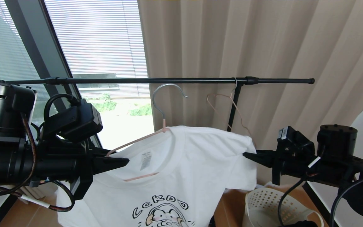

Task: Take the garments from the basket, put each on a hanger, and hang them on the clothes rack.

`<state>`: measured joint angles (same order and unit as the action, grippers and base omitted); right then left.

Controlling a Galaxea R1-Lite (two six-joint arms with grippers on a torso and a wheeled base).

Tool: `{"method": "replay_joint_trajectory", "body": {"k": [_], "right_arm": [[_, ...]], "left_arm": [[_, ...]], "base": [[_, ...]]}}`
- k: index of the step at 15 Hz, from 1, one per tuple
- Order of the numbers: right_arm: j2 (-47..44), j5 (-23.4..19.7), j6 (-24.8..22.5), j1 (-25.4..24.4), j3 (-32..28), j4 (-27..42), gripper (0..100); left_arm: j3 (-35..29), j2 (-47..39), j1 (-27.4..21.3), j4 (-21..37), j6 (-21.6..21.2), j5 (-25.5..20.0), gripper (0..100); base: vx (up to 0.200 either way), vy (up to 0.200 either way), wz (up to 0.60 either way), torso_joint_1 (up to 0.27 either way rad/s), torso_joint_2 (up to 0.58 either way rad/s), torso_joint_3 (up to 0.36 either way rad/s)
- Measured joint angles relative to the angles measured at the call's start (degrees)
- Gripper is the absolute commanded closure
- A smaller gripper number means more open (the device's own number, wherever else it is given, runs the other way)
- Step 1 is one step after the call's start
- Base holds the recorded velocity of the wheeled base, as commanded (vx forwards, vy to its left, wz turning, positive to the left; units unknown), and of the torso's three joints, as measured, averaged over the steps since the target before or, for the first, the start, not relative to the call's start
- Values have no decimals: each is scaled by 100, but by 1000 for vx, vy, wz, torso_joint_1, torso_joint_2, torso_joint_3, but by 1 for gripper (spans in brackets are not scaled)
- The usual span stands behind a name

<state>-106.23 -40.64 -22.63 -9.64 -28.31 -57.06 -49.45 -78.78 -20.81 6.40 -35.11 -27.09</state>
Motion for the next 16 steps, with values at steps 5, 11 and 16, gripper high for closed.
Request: {"method": "replay_joint_trajectory", "body": {"k": [5, 11, 16], "right_arm": [[80, -13, 144, 312, -165, 2, 100], [57, -13, 222, 494, -308, 35, 100], [-22, -13, 229, 596, -419, 60, 100]], "left_arm": [[118, 144, 6, 5, 13, 7, 100], [188, 226, 116, 6, 49, 0, 100], [182, 249, 161, 2, 49, -12, 100]], "base": [[0, 0, 0, 0, 0, 0], [0, 0, 0, 0, 0, 0], [0, 0, 0, 0, 0, 0]]}}
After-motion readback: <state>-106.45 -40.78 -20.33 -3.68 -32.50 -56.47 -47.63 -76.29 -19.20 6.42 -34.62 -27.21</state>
